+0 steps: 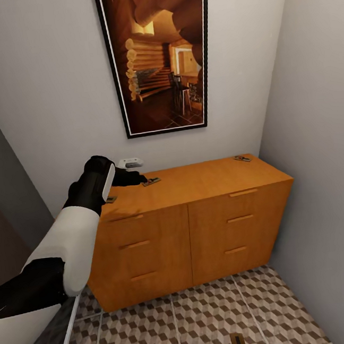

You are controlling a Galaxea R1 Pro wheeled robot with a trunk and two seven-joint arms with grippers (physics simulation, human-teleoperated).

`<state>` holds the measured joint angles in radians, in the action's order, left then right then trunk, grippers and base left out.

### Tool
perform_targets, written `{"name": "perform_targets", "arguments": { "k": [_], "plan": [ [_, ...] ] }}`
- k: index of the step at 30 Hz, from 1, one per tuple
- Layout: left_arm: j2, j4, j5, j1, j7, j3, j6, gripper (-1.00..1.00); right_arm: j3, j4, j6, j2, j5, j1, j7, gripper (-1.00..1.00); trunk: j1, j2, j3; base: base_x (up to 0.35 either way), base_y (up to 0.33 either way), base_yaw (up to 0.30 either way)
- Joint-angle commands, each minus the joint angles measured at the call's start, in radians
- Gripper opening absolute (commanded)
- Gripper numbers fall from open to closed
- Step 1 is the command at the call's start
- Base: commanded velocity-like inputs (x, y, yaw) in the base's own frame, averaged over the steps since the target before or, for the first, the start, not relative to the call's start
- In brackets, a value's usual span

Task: Take the four mousetraps from the cabinet in the bathroom and place them on the bathroom floor. Make sure all four end up on the same floor surface, and ensure that at least two of them are either under or directly next to the same bathroom sink.

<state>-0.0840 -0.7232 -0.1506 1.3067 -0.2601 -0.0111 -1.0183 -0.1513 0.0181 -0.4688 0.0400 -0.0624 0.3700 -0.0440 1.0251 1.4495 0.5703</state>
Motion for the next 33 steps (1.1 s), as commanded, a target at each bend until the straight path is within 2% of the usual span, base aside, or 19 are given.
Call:
{"name": "perform_targets", "arguments": {
  "k": [1, 22, 33],
  "plan": [
    [0.000, -0.001, -0.010, 0.001, -0.008, -0.001, -0.003, 1.00, -0.004, -0.001, -0.004, 0.000, -0.011, 0.001, -0.009, -1.00, 0.000, 0.001, 0.001, 0.000, 0.000, 0.000],
    [0.000, -0.001, -0.011, 0.000, -0.008, -0.001, -0.002, 1.00, -0.004, -0.001, -0.004, 0.000, -0.011, 0.001, -0.010, -1.00, 0.000, 0.001, 0.001, 0.001, 0.000, 0.000],
    [0.000, 0.000, -0.012, -0.001, -0.008, -0.001, -0.002, 1.00, -0.004, -0.001, -0.004, 0.000, -0.011, 0.000, -0.008, -1.00, 0.000, 0.001, 0.001, 0.139, 0.055, 0.000]
  ]
}}
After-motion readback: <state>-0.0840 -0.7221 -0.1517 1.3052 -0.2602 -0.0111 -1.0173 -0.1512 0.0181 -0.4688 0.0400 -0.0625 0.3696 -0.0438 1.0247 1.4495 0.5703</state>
